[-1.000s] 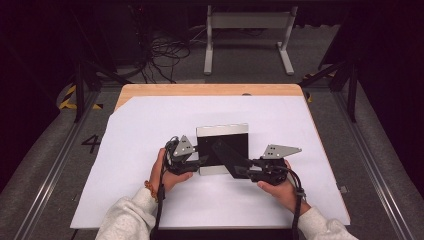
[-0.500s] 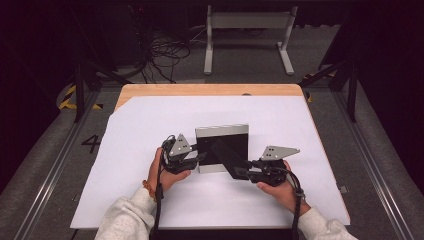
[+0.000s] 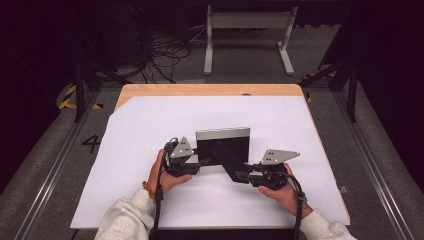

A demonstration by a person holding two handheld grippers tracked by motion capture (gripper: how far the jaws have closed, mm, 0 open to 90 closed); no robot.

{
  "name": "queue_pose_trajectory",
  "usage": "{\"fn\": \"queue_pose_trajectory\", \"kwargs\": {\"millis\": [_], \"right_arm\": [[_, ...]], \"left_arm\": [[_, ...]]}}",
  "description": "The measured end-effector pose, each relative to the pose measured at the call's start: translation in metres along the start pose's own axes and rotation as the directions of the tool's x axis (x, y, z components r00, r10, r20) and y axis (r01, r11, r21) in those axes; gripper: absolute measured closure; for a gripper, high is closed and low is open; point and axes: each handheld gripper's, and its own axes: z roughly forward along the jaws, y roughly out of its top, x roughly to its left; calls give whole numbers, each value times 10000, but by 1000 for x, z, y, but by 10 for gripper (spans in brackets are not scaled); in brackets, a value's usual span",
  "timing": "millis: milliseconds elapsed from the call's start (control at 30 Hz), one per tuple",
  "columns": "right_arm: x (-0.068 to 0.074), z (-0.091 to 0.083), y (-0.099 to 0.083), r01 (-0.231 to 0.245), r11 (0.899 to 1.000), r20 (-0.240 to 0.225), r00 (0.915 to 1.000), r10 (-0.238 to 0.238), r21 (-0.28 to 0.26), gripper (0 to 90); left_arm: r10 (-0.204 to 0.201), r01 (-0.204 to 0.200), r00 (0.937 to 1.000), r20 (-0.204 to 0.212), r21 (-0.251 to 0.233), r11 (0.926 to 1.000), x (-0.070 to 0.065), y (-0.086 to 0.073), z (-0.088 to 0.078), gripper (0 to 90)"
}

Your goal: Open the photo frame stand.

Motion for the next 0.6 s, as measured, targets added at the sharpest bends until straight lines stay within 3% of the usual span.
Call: {"fn": "queue_pose_trajectory", "kwargs": {"millis": [200,600], "right_arm": [[2,0,-1,160,9999,-24,9999,-160,50,694],[6,-2,-2,363,9991,-96,9993,-361,198,698]], "left_arm": [[248,-258,9996,167,630,9977,-4,-6,11,523],[323,-344,9992,228,995,9944,-6,-11,20,569]]}}
